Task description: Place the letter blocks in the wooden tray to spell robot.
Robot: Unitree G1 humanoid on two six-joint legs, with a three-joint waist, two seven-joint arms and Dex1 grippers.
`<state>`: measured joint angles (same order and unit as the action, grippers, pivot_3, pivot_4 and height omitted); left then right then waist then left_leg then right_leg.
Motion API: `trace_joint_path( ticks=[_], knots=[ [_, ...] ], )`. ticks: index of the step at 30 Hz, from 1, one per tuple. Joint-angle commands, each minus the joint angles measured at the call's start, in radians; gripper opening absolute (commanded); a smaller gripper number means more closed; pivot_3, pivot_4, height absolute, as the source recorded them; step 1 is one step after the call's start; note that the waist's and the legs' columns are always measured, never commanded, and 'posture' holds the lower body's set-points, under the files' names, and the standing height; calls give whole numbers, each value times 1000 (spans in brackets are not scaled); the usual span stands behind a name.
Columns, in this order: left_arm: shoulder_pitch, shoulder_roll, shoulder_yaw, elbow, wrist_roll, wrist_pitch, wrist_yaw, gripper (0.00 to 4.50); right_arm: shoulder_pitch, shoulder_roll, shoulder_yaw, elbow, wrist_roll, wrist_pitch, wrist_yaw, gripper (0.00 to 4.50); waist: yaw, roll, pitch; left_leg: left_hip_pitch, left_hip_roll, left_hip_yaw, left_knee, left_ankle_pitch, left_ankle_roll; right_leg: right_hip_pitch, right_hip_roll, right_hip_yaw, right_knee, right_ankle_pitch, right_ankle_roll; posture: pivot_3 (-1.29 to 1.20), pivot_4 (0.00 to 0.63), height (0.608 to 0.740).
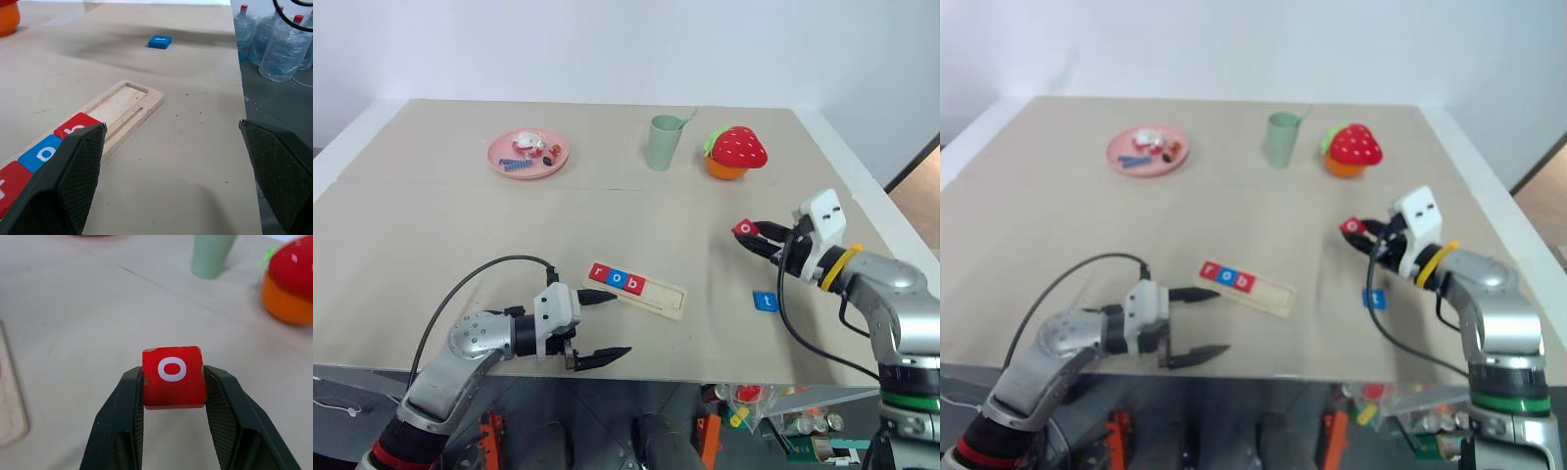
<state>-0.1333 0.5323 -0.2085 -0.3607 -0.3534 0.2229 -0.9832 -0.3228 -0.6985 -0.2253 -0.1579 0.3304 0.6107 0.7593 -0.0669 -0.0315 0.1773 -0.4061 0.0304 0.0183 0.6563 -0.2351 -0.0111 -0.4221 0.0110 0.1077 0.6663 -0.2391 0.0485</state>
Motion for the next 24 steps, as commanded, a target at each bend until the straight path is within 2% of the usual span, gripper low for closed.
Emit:
trace_joint_path(
  ticks=[1,6,16,24],
  knots=[
    [-17,0,-7,5,-1,-28,-20,4500,34,-34,28,-83,-4,-60,41,1182,-3,0,0,0,0,1,0,0,0,0,0,1,0,0,0,0,150,740],
    [-17,2,-8,14,-2,-37,-34,4500,27,-72,138,-156,59,-57,191,1182,-4,0,0,2,0,2,1,1,1,0,0,2,0,2,1,0,150,740],
    [19,-23,37,11,-24,-18,34,4500,-122,27,359,-109,-15,-14,141,1182,-5,0,0,1,1,1,1,2,1,0,1,1,0,3,0,0,150,740],
    [26,-39,58,9,-21,-14,91,4500,-157,38,421,-29,-53,-30,174,1182,0,0,0,0,0,1,1,2,1,0,0,1,-1,3,1,0,150,740]
  ],
)
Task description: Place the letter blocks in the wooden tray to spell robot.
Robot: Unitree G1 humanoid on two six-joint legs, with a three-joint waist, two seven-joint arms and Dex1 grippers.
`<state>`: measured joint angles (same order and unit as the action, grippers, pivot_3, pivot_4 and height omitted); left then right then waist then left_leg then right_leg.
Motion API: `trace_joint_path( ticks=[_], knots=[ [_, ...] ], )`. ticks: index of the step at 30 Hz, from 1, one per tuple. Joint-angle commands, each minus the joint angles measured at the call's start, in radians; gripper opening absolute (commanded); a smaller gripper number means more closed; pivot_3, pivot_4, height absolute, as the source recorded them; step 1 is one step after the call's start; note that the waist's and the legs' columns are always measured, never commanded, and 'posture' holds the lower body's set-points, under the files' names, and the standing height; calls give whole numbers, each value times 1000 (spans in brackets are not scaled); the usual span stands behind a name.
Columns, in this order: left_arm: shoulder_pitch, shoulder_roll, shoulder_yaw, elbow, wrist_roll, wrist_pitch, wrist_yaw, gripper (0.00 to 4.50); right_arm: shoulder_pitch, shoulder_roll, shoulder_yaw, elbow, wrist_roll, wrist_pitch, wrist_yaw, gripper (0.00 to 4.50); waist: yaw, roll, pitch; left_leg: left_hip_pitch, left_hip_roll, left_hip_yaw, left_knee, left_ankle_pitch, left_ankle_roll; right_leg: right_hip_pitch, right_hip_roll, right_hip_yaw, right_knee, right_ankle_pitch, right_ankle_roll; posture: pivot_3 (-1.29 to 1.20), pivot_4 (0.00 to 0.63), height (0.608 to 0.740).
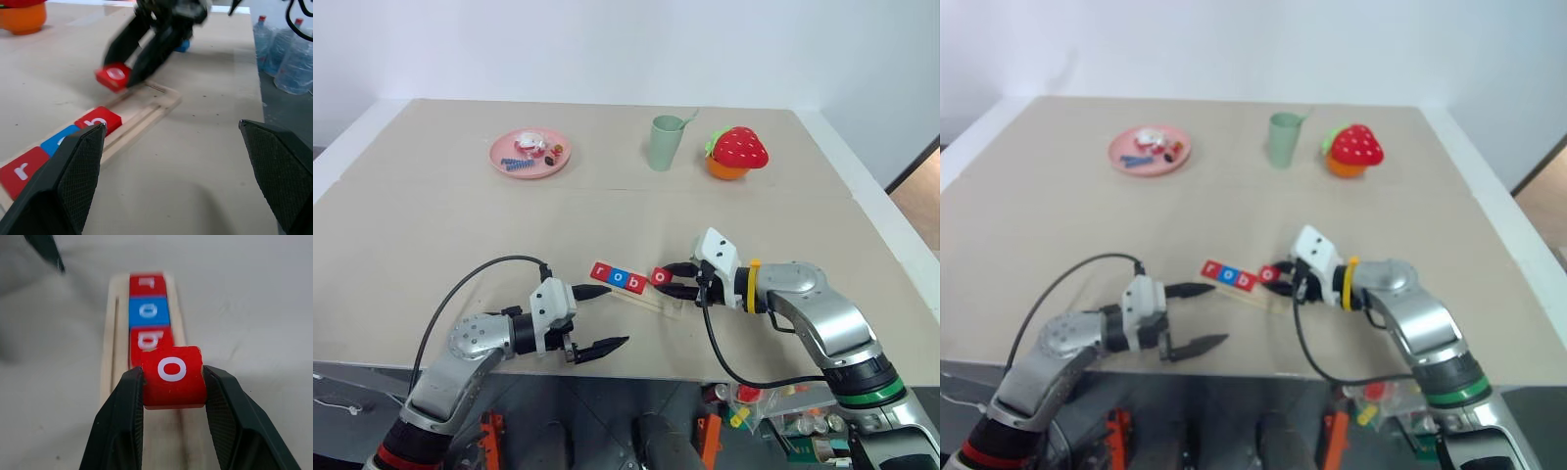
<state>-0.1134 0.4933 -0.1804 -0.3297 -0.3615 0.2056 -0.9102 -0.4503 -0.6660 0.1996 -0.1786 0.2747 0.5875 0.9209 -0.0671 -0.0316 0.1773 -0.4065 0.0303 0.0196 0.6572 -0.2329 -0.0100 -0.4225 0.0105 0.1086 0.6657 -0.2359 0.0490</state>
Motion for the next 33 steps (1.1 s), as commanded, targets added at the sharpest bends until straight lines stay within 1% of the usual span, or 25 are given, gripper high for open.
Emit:
trace_joint_path(
  ticks=[1,14,25,33],
  knots=[
    [8,2,31,-23,-13,2,19,4500,-31,7,1,-5,1,-10,17,1182,0,0,0,0,0,0,0,0,0,0,0,0,0,0,0,0,150,740],
    [10,3,35,-23,-10,-2,26,4500,-55,48,33,21,-15,-4,27,1182,-1,0,0,0,0,-1,0,0,0,0,1,-1,0,0,0,0,150,740],
    [19,14,36,-30,-13,-2,22,4500,-35,37,18,3,-14,4,44,1182,-1,0,0,0,1,-1,0,0,0,0,1,-1,0,0,-1,0,150,740],
    [12,14,33,-24,-9,-3,20,4500,-26,36,30,12,-21,-4,48,1182,-1,0,0,0,1,-1,0,0,0,0,1,-1,0,0,-1,0,150,740]
  ],
)
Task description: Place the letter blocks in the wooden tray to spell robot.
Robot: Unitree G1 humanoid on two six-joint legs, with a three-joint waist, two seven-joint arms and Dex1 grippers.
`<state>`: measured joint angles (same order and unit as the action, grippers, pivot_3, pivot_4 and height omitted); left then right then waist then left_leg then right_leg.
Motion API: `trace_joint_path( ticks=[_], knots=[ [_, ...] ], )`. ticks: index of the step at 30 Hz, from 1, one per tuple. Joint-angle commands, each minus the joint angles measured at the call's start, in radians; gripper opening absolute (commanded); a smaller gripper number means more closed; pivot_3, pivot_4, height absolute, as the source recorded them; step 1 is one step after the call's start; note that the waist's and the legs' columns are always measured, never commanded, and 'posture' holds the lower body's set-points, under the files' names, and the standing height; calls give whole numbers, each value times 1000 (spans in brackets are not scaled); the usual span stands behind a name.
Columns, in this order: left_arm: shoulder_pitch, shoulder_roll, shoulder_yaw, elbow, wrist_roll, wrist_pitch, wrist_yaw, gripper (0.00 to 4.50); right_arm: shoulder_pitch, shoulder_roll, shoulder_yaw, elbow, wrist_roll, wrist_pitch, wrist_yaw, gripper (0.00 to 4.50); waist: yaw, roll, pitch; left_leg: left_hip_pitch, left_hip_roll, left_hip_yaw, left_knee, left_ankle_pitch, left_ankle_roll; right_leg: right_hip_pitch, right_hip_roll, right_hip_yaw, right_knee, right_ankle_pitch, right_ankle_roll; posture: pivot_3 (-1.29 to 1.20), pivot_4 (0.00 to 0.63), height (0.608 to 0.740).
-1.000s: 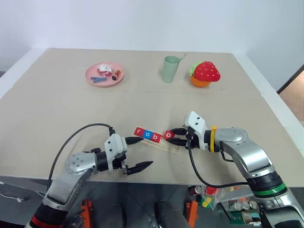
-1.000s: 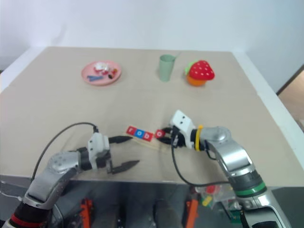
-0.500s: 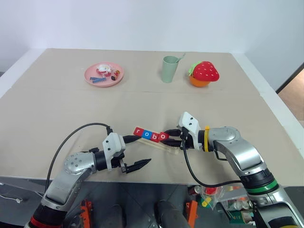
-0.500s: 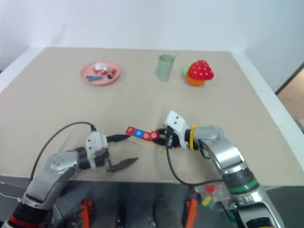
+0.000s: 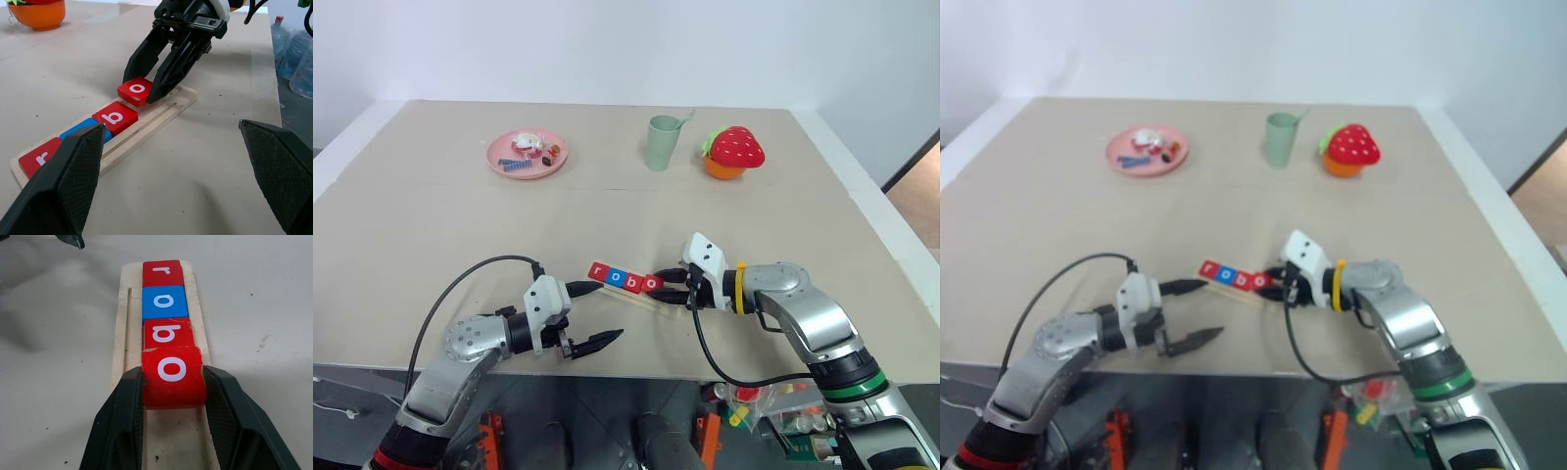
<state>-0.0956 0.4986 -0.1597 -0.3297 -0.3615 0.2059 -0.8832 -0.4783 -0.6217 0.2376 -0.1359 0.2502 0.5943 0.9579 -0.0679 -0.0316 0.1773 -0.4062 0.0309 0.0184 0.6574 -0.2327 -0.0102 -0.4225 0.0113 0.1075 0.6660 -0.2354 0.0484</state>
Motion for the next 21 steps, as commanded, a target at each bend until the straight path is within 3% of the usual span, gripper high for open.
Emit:
trace_joint_path(
  ticks=[1,21],
  knots=[
    [-6,8,12,-23,-9,-4,-7,4500,2,-8,-7,-27,2,-13,11,1182,0,0,0,0,0,0,0,0,0,0,0,0,0,0,0,0,150,740],
    [-5,10,10,-27,-4,-6,-4,4500,-23,11,-3,37,-17,-21,30,1182,0,0,0,0,0,0,0,0,0,0,0,0,0,0,0,0,150,740]
  ],
)
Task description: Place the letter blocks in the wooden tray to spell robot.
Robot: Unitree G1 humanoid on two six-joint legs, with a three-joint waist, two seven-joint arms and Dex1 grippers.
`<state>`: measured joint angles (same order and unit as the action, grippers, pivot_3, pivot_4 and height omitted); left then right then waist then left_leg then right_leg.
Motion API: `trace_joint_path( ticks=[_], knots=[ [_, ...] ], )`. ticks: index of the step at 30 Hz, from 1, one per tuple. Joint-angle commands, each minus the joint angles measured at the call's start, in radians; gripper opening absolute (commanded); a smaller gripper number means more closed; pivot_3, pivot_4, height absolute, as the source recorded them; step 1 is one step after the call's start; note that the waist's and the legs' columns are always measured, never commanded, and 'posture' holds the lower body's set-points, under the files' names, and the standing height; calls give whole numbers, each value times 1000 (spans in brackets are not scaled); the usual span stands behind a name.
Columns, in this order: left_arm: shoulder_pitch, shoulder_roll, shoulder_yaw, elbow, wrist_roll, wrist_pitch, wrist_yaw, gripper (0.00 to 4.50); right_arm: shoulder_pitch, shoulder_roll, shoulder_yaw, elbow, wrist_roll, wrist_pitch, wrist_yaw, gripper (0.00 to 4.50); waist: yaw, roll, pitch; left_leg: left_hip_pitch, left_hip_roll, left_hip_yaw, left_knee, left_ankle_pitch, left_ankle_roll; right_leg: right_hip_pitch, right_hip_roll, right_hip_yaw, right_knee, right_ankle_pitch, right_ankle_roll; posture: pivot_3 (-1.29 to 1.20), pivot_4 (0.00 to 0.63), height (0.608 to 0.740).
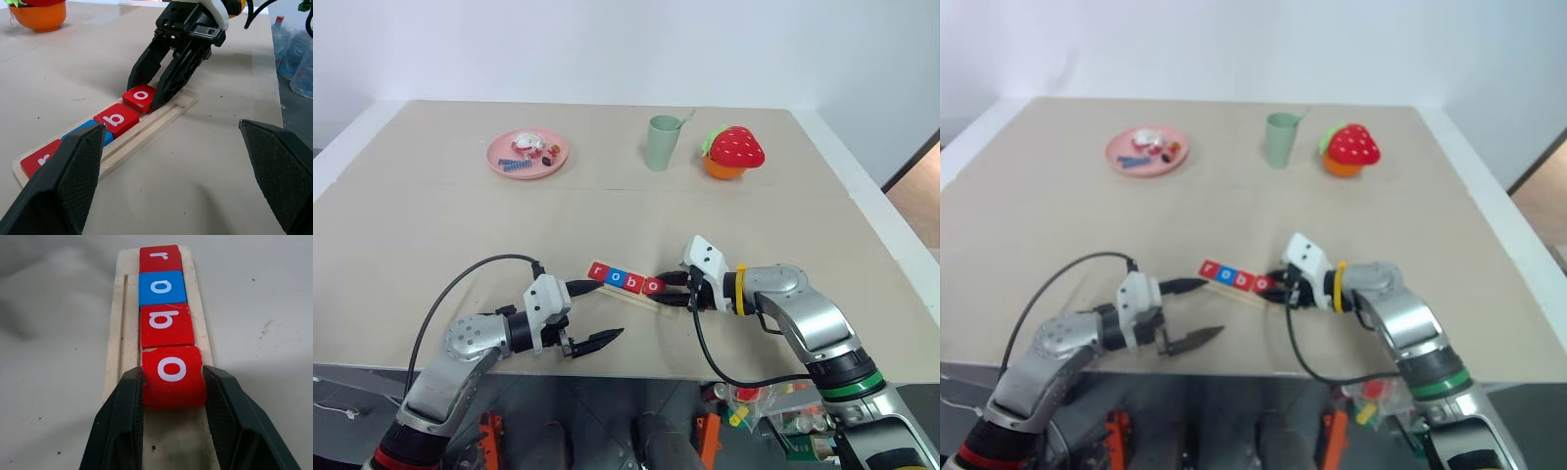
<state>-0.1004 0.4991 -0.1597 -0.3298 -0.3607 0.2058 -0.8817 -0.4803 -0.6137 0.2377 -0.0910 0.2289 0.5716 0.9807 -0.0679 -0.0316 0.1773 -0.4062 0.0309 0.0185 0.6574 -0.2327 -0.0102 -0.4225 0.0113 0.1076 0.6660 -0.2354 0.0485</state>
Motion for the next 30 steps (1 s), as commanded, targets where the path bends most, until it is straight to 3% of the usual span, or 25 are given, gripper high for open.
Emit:
trace_joint_path(
  ticks=[1,3,9,17,21,25,30],
  knots=[
    [1,9,10,-28,-5,-6,-5,4500,-21,5,-5,-12,7,5,6,1182,0,0,0,0,0,0,0,0,0,0,0,0,0,0,0,0,150,740],
    [4,9,7,-30,-5,-5,-6,4500,-22,7,-6,-22,13,20,5,2241,0,0,0,0,0,0,0,0,0,0,0,0,0,0,0,0,150,740],
    [2,5,2,-26,1,-7,-4,4500,-28,10,-6,-29,18,36,9,4379,0,0,0,0,0,0,0,0,0,0,0,0,0,0,0,0,150,740],
    [13,11,2,-31,8,-11,-7,4500,-42,33,-121,-90,76,99,-77,4472,0,0,0,0,0,0,0,0,0,0,0,0,0,0,0,0,150,740],
    [25,16,2,-39,11,-14,-7,4500,14,11,-203,-160,115,125,-112,3320,0,0,0,0,0,0,0,0,0,0,0,0,0,0,0,0,150,740],
    [32,19,0,-44,12,-18,-5,4500,81,-10,-245,-227,147,162,-135,1856,0,0,0,-1,0,-1,0,0,0,0,0,0,0,-1,0,0,150,740],
    [27,6,-4,-48,-1,-10,3,4500,184,-24,-224,-288,131,154,-172,178,0,0,0,0,0,0,0,0,0,0,0,0,0,0,0,0,150,740]
  ],
)
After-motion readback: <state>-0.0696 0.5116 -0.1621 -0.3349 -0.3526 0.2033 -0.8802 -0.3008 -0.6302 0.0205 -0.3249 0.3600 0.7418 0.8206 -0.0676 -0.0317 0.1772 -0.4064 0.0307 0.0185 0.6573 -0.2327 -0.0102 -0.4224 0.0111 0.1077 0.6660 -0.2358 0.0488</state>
